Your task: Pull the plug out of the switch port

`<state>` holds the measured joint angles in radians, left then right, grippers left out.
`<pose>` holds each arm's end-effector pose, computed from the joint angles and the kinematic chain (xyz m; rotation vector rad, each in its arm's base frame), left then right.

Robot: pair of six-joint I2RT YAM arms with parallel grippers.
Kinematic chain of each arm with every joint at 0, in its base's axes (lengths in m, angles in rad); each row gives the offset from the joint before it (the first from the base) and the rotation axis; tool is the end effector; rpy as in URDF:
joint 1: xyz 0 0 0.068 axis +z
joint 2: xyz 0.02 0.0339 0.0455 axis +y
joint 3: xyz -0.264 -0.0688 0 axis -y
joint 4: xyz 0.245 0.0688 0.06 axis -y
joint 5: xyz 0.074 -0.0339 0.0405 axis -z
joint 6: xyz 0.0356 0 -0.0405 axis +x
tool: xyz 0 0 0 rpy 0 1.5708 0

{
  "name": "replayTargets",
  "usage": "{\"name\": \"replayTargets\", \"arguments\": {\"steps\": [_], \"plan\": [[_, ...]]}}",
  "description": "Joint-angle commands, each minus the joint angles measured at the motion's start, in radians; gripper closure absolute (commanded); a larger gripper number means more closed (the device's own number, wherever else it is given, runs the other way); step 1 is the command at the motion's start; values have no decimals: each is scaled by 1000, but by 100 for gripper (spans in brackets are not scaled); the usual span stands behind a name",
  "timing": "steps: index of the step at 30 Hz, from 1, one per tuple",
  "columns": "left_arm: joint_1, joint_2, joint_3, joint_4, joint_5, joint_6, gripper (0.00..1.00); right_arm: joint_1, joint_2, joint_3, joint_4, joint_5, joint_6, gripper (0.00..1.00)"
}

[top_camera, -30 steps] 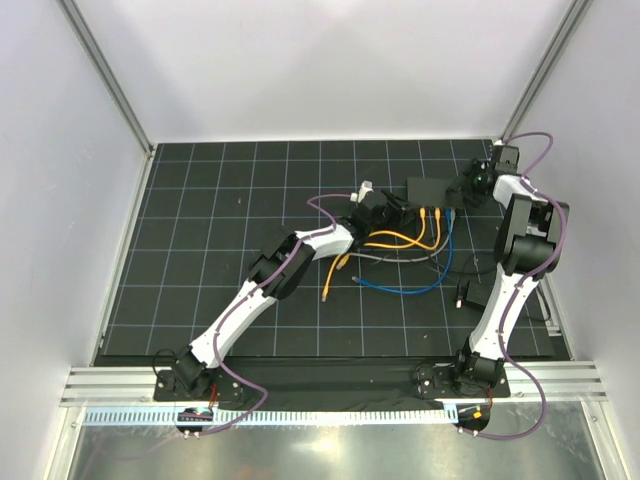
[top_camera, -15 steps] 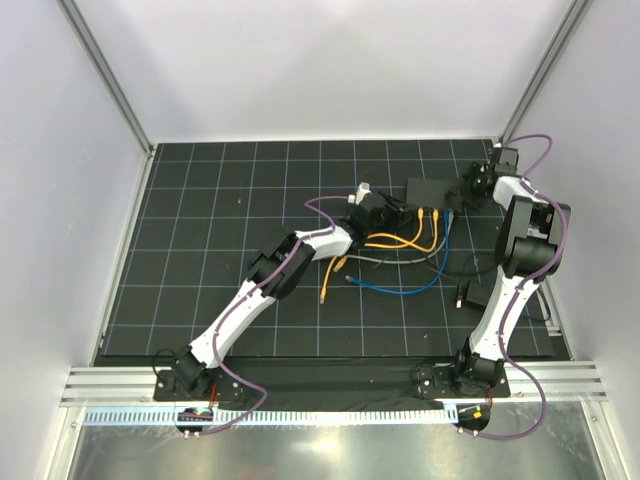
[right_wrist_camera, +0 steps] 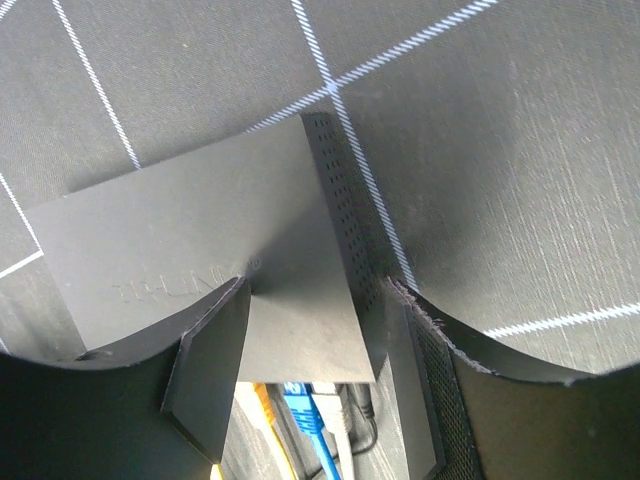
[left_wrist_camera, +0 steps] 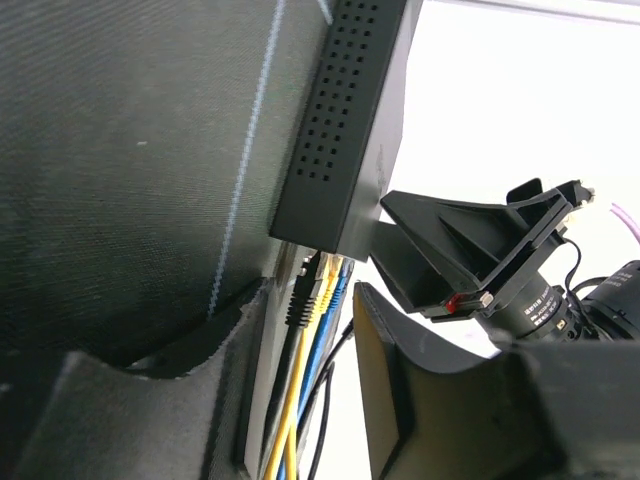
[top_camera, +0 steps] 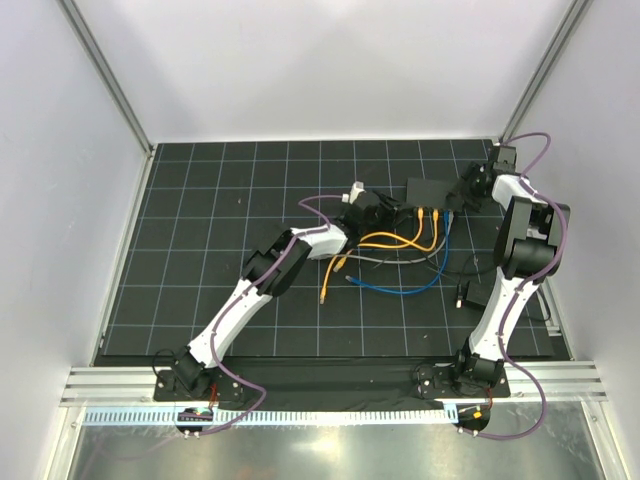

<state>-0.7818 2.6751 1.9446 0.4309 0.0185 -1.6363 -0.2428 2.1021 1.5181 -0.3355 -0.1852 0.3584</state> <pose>0.4133 -0.4112 0.0811 -0.9166 2.0501 -1.5568 0.4455 -0.1036 0.1694 0.6622 2.3997 0.2792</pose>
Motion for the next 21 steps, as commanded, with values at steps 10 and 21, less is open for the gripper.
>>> {"name": "replayTargets", "arguments": {"steps": [10, 21], "plan": [[12, 8, 37, -116, 28, 93, 59, 5, -74, -15, 0, 18, -10, 37], [4, 58, 129, -187, 54, 122, 60, 5, -56, -13, 19, -17, 1, 37]]}}
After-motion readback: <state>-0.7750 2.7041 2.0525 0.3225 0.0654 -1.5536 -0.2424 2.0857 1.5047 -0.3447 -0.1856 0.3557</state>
